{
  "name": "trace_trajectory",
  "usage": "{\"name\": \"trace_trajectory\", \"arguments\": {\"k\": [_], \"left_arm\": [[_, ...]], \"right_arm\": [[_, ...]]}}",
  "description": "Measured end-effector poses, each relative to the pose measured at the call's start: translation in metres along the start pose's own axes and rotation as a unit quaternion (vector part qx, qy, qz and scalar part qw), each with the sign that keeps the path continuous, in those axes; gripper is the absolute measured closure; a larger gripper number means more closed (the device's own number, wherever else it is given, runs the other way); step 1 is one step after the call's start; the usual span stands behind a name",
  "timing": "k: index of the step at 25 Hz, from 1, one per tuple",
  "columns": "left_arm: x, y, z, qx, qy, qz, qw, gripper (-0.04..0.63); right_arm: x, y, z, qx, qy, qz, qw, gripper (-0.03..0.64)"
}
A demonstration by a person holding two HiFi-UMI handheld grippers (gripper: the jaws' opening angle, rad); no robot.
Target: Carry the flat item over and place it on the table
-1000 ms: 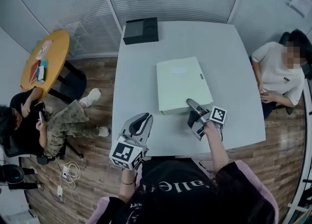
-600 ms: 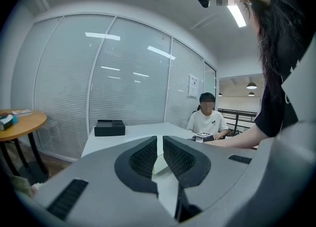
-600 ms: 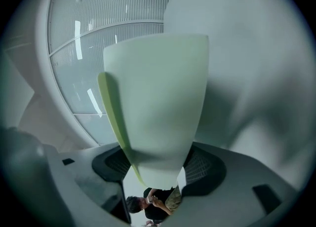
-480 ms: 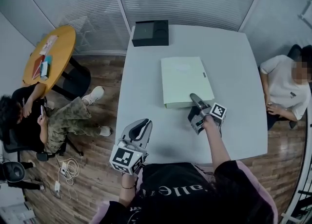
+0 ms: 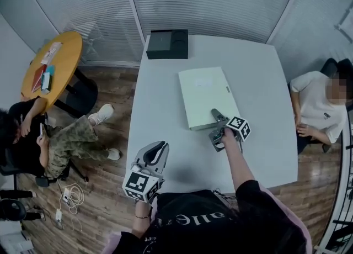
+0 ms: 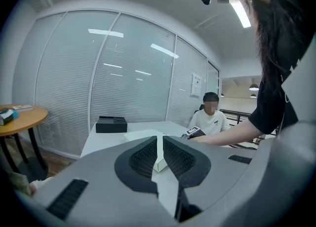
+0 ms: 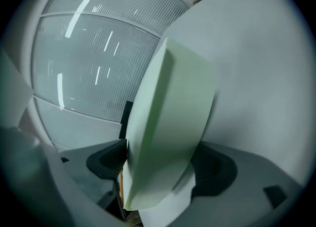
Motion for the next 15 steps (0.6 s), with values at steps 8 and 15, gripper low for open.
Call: {"name": "trace_trajectory", "arguments": {"k": [8, 15], "left_arm": [[0.005, 0.0, 0.007, -0.017, -0.024, -0.005, 0.9996, 0.54], [-0.003, -0.006, 0.009, -0.012, -0.025, -0.012, 0.9995, 0.54]], "right_arm": [[-0.008, -0.016, 0.002, -0.07, 0.005, -0.094, 0.993, 0.218], [-0.027, 0.007, -0.01, -0.062, 0.028, -0.017, 0.998, 0.218]]}}
Point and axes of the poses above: the fingertips, and each gripper's own axes: x forward along the fingers, y to its left, z out of its top, the point moved 5 cm from there along -x, backward along the fingers, and after that the axes turned 12 degrees about -y, right-handed, at the moved point
